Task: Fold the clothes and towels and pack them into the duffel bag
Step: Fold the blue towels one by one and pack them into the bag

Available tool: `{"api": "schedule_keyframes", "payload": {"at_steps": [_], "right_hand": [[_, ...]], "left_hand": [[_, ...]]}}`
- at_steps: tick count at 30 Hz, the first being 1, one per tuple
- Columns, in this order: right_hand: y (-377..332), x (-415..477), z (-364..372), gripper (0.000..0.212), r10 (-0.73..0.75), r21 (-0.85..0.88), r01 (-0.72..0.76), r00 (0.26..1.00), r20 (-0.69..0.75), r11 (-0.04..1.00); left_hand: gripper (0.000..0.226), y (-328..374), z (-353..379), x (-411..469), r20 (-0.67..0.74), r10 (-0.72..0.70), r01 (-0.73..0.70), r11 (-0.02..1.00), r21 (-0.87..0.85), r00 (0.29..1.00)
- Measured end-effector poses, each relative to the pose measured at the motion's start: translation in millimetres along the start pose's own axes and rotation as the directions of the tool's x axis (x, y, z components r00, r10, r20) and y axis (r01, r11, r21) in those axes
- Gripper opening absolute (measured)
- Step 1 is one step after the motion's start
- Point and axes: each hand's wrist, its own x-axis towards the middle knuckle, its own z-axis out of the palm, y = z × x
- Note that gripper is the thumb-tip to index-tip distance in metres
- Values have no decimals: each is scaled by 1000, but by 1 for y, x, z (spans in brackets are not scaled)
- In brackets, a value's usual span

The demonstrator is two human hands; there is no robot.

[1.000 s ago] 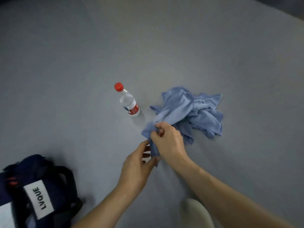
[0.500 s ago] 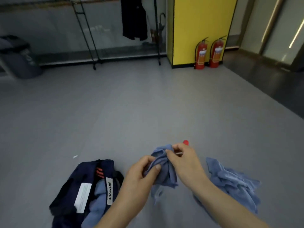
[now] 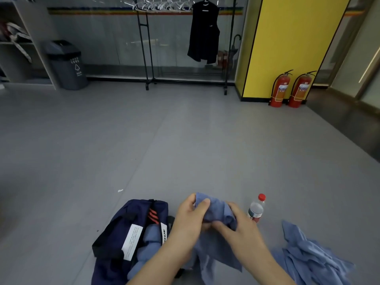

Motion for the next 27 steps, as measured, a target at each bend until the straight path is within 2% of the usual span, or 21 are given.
{"api": "schedule_keyframes", "payload": {"at_steps": [2, 5, 6, 8, 10, 11, 13, 15, 18, 20, 22, 27], "right_hand": [[2, 3, -4, 20, -78, -128, 78, 997, 3, 989], [0, 8, -11, 26, -166, -237, 167, 986, 24, 957], [0, 9, -14, 29, -179, -253, 179, 984, 23, 951], [1, 13, -19, 37, -206, -272, 199, 979, 5, 941], [3, 16, -24, 37, -230, -298, 213, 973, -20, 930], [4, 18, -27, 34, -234, -309, 214, 972, -31, 927], [5, 22, -32, 31, -235, -329, 208, 971, -44, 921], [7, 24, -37, 29, -235, -376, 200, 971, -47, 905], [11, 26, -47, 26, -248, -415, 206, 967, -50, 886], [13, 27, -55, 22, -229, -436, 193, 973, -30, 879], [15, 27, -62, 18, -207, -469, 181, 978, -4, 864], [33, 30, -73, 15, -181, -542, 152, 984, 1, 826]], "left_hand": [[21, 2, -6, 2, -34, -38, 35, 996, -82, 999], [10, 2, -18, 6, -158, -14, 6, 999, -47, 987], [14, 0, -23, 7, -202, 20, -19, 1000, 9, 979], [25, 0, -32, 8, -252, 144, -88, 971, 223, 957], [25, 5, -37, 6, -197, 293, -191, 889, 415, 935], [19, 9, -39, 5, -145, 327, -231, 862, 452, 934], [16, 15, -41, 3, -38, 285, -239, 861, 448, 958], [33, 15, -46, 4, 71, 198, -209, 871, 446, 978], [47, 9, -57, 10, 161, 158, -222, 802, 555, 974], [38, 8, -61, 14, 149, 204, -253, 772, 583, 967], [19, 9, -66, 16, 114, 264, -282, 785, 551, 958], [21, 4, -74, 25, 35, 260, -248, 857, 452, 965]]}}
